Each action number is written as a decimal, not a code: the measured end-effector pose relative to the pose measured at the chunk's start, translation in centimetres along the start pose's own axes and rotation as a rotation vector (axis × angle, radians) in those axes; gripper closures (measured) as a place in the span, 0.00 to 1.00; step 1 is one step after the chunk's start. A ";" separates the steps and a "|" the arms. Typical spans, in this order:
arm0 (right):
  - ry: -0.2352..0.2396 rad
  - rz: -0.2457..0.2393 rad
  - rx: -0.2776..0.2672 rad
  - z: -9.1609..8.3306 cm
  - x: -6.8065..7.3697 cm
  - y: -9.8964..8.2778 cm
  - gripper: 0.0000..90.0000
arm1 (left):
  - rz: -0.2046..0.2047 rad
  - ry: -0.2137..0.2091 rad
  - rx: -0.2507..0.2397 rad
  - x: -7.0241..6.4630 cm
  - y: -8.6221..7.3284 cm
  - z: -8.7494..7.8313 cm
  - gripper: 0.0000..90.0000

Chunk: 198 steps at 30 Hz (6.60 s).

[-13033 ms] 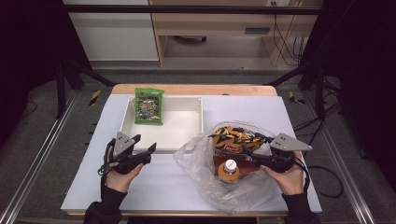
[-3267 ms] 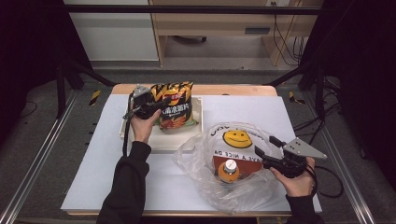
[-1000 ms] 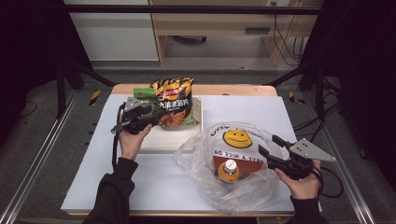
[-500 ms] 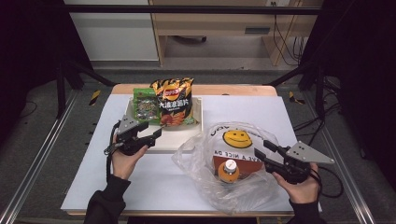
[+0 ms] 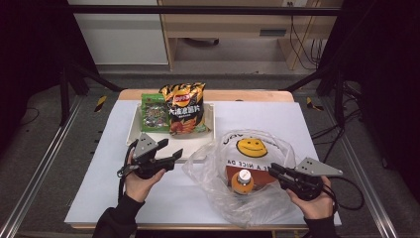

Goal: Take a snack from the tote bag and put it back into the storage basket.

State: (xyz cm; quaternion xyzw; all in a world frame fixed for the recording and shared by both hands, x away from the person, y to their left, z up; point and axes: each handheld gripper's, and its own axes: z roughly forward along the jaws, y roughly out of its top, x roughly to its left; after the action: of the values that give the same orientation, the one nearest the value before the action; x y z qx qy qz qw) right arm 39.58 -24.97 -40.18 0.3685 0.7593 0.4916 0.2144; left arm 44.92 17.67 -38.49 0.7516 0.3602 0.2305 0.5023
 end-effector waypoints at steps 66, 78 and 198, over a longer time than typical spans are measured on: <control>-0.076 0.079 0.219 0.9 -1.1 -3.4 0.99 | 0.365 -0.337 0.302 -10.2 -1.7 11.6 0.35; -0.120 0.091 0.216 -0.1 -1.8 -3.9 0.95 | 0.356 -0.351 0.332 -9.9 -2.4 13.5 0.33; -0.172 0.075 0.028 1.7 -4.1 -4.9 0.70 | 0.390 -0.339 0.434 -9.5 -0.8 14.1 0.47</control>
State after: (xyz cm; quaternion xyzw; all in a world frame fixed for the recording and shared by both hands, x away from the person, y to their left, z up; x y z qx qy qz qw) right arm 41.64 -28.35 -45.48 0.4406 0.7306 0.4551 0.2551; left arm 48.67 2.25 -44.60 0.9234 0.1615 0.1119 0.3296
